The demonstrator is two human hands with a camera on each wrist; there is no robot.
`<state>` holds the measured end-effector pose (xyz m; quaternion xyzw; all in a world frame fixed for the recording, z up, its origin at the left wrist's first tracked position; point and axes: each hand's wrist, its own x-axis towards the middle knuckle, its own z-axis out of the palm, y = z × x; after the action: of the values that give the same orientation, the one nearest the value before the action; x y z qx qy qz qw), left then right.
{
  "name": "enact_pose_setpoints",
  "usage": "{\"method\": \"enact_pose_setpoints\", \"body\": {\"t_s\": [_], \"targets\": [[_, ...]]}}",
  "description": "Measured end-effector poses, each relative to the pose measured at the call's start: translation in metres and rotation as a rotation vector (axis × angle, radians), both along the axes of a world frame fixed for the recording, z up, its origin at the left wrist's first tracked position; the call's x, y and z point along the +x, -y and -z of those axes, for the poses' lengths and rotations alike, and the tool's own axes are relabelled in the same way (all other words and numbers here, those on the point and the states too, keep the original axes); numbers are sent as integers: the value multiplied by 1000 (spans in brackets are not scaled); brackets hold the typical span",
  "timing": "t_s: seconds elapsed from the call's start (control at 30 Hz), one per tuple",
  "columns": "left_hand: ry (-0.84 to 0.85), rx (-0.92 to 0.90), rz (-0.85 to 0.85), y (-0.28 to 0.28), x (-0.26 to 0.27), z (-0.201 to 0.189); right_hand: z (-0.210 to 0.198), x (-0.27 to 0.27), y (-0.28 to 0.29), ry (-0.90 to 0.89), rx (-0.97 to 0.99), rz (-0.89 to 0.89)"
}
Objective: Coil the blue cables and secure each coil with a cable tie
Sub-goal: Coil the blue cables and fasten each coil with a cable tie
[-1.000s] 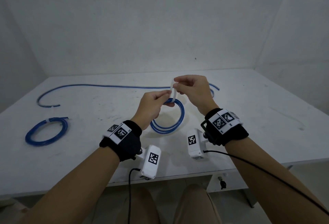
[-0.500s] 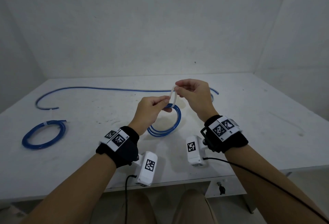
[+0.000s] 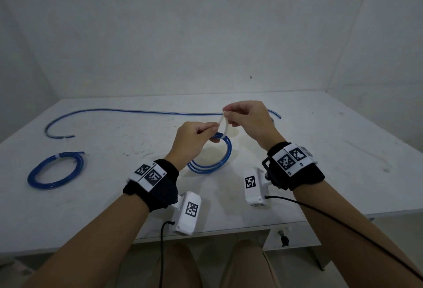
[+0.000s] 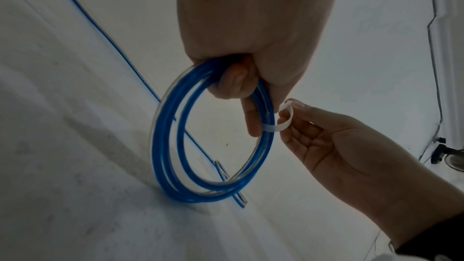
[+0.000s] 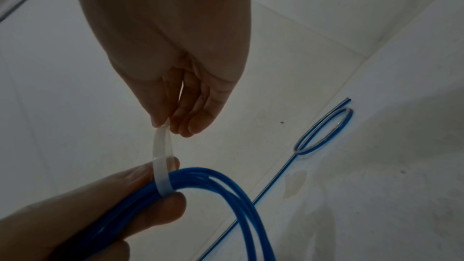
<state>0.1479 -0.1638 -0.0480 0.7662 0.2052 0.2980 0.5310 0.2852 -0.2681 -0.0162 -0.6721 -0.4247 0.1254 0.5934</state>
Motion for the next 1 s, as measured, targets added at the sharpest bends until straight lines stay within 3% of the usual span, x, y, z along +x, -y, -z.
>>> {"method": "enact_pose_setpoints", "body": {"t_s": [0.13, 0.43, 1.0], "targets": [[17, 2, 3, 1, 1, 1, -1, 0, -1, 47, -72, -64], [25, 45, -19, 2, -2, 3, 8, -1, -2, -116, -26, -69], [72, 227, -74, 4, -2, -2, 11, -4, -3, -136, -51, -206]]}}
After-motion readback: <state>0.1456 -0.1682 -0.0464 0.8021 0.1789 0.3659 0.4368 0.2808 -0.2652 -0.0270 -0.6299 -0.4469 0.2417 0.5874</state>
